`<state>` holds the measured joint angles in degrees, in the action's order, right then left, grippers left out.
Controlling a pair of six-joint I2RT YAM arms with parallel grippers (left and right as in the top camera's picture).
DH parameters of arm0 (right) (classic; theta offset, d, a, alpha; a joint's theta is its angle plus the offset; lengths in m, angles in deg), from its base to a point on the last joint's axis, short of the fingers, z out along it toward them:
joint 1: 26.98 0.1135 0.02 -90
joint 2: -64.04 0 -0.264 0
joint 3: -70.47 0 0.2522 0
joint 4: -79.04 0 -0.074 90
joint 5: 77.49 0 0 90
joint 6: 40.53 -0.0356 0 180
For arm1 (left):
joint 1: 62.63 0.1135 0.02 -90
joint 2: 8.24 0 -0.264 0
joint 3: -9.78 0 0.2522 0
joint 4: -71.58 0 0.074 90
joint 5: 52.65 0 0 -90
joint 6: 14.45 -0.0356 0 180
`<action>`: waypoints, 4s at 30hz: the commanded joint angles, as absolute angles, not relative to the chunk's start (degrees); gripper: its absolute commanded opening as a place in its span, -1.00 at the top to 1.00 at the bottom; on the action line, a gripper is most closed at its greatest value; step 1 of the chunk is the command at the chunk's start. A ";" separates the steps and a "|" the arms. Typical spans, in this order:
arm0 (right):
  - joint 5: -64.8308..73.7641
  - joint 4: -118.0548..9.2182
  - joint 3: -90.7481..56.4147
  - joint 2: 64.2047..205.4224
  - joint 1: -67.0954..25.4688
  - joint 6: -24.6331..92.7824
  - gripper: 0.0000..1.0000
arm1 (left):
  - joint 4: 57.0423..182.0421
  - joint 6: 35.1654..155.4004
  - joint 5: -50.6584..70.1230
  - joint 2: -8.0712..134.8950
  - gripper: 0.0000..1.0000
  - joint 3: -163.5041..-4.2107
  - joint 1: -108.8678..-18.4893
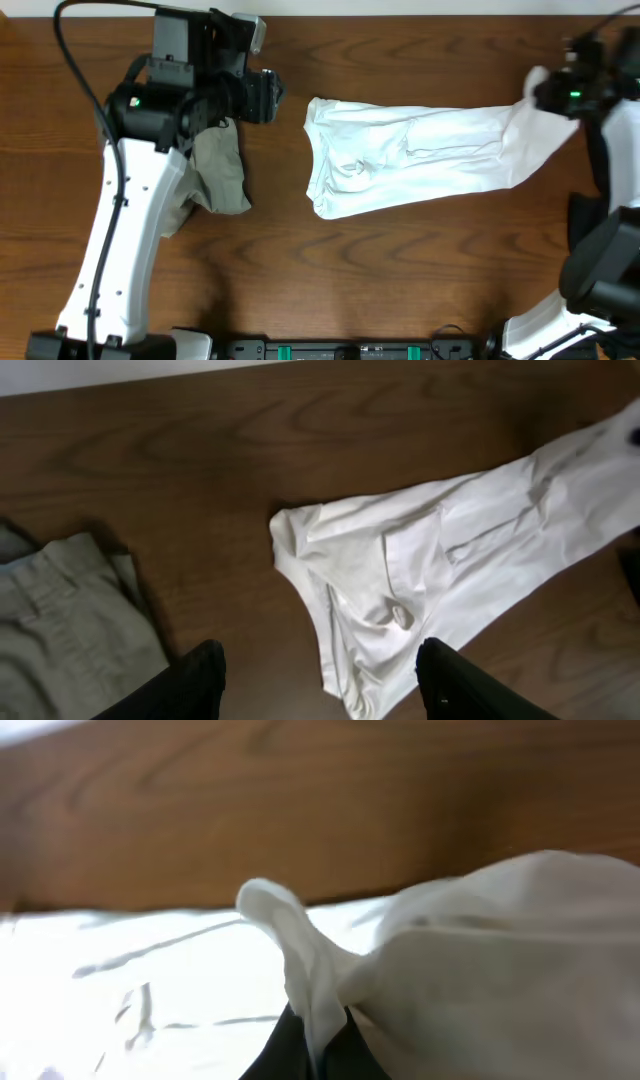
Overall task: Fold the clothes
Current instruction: 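Fold the right end leftward with the right gripper toward the center, then grasp the left end of the white T-shirt with the left gripper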
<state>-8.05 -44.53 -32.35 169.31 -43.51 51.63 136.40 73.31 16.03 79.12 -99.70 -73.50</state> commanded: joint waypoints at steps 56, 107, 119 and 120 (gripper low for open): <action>8.19 -51.54 -11.95 171.41 -29.81 31.65 0.90 | 139.31 71.10 17.49 78.61 -0.28 -100.47 -73.20; -25.99 -64.88 -6.01 161.12 -26.00 45.99 0.95 | 143.55 74.86 15.63 82.07 -0.29 -95.20 -73.48; -12.35 -48.46 -3.63 163.70 -25.06 40.26 0.95 | 137.24 76.98 8.36 93.89 -0.29 -89.06 -77.77; -12.35 -49.31 -2.77 164.72 -24.28 40.22 0.95 | 136.99 76.98 8.36 94.85 -0.29 -89.06 -78.03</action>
